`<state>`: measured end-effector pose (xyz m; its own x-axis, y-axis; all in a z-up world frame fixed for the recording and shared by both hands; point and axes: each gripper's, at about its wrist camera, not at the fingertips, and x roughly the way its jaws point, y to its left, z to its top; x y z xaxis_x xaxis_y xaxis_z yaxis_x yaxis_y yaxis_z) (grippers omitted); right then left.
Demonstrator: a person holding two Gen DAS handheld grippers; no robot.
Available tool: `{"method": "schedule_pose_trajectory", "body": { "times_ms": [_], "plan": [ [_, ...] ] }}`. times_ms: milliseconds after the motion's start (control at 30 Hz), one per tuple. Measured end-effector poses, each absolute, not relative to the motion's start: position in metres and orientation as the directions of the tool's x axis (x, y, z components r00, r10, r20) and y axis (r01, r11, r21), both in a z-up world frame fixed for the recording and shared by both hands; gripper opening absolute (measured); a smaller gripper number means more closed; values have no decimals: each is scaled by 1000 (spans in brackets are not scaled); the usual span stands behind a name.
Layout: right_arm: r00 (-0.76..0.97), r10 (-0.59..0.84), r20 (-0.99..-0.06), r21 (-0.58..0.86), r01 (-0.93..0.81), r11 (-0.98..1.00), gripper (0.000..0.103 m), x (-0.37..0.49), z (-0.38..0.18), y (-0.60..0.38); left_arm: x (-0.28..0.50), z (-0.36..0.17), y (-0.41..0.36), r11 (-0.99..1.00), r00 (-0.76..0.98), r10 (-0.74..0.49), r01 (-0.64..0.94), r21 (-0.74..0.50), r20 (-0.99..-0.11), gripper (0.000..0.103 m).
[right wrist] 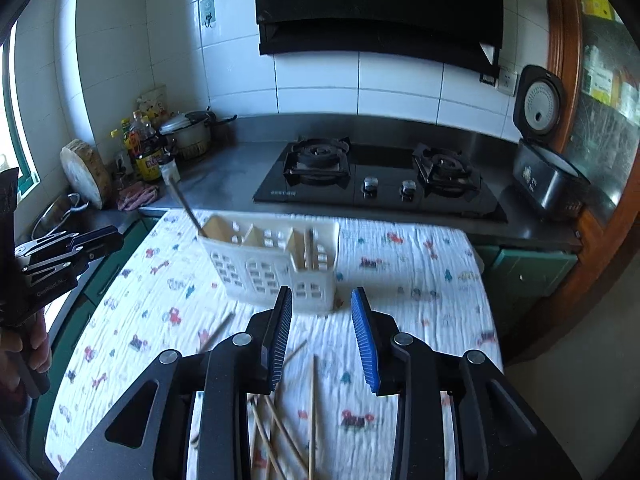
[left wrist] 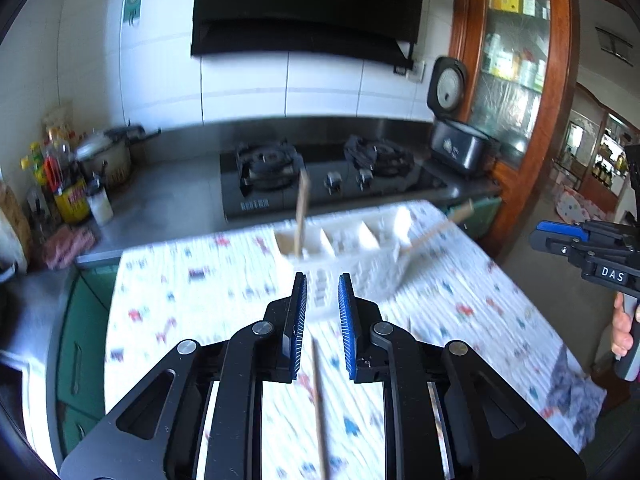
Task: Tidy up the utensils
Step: 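Lower chopsticks into the white holder and open the left tool while the right tool releases its chopstick there, then move the left tool back to a chopstick pair and close it while the right tool approaches another chopstick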
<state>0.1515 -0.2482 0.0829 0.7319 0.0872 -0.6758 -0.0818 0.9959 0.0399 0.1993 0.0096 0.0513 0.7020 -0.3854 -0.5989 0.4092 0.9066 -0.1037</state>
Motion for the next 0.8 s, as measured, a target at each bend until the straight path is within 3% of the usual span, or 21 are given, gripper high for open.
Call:
{"method": "schedule_pose_trajectory", "body": {
  "times_ms": [433,800],
  "plan": [
    [662,63,-747,60,-28,998,30,65,-17,-250,139,-67,-4,873,500,-438,435,-220,-747,16],
    [579,76,-812,92,-2,996,24,47,-83,-246,128,-110,-22,854,402,-459,446,-269,-792,16]
  ]
}}
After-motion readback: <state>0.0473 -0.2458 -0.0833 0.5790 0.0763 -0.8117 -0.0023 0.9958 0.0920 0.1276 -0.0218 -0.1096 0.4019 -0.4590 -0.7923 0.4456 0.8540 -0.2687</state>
